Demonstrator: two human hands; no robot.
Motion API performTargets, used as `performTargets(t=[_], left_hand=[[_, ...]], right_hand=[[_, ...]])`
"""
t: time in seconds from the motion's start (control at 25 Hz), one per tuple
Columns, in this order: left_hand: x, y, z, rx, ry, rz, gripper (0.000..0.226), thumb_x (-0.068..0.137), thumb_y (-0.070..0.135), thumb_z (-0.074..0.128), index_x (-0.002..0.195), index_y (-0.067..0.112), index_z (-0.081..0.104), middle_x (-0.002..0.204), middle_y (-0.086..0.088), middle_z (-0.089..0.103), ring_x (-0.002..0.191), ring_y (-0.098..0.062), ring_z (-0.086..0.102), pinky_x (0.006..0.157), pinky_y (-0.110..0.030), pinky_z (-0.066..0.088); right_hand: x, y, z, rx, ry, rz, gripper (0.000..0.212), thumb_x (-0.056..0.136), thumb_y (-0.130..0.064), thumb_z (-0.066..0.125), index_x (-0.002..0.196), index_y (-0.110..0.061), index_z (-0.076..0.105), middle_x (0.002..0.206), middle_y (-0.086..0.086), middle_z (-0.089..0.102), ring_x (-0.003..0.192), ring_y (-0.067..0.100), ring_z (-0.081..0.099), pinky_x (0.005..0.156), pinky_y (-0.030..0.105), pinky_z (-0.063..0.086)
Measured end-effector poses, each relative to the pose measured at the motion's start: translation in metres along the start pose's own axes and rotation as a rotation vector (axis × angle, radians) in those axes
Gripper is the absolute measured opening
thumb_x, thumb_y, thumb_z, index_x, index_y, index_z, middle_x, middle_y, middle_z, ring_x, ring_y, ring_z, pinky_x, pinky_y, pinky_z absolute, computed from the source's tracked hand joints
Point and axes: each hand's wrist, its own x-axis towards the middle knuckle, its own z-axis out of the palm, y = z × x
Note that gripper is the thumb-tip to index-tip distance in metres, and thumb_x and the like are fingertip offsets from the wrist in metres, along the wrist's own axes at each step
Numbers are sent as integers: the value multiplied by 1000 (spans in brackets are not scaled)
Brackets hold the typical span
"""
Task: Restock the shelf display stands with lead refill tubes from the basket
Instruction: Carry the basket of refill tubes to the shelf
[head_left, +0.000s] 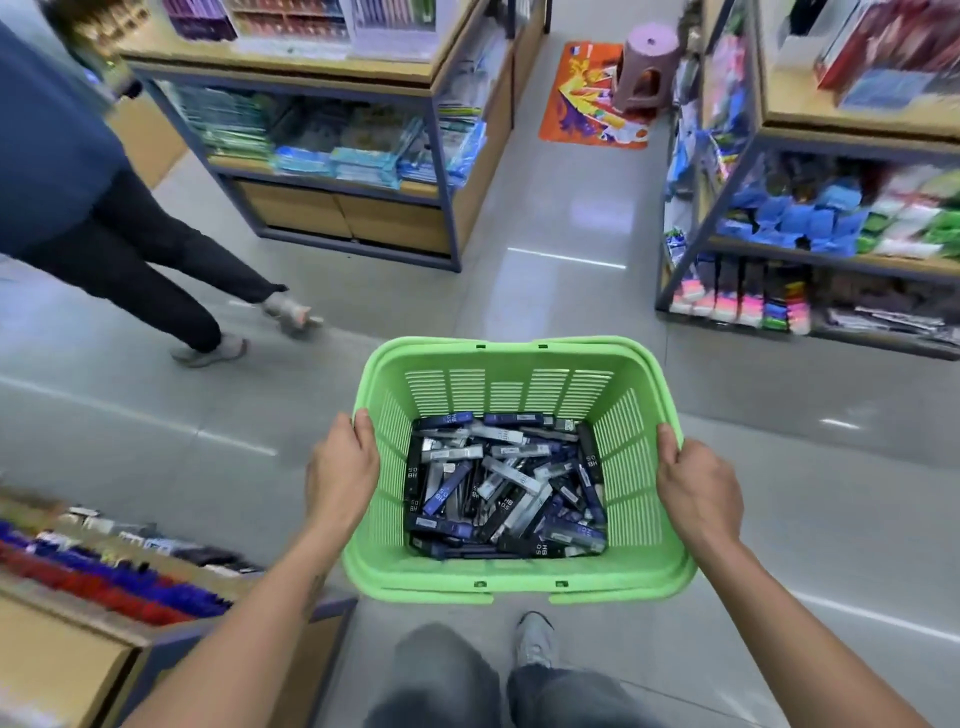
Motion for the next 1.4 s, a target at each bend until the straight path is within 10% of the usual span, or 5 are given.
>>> performTargets(t=[0.84, 1.4], left_hand=[[561, 365, 143, 75, -127, 248, 49, 106, 43, 24, 86, 7, 49, 75, -13, 60, 72, -36, 57, 67, -43, 45], [926, 690, 288, 55, -98, 180, 40, 108, 36, 30, 88, 7, 47, 75, -13, 52, 68, -30, 46, 63, -37, 33]], right_hand=[[518, -269, -37, 36, 183, 208, 56, 107, -50, 29, 77, -8, 50, 76, 14, 54, 73, 30, 50, 63, 38, 36], [1015, -437, -108, 1, 163, 159, 59, 107, -50, 29, 87, -4, 59, 83, 20, 59, 78, 35, 56, 63, 37, 37]])
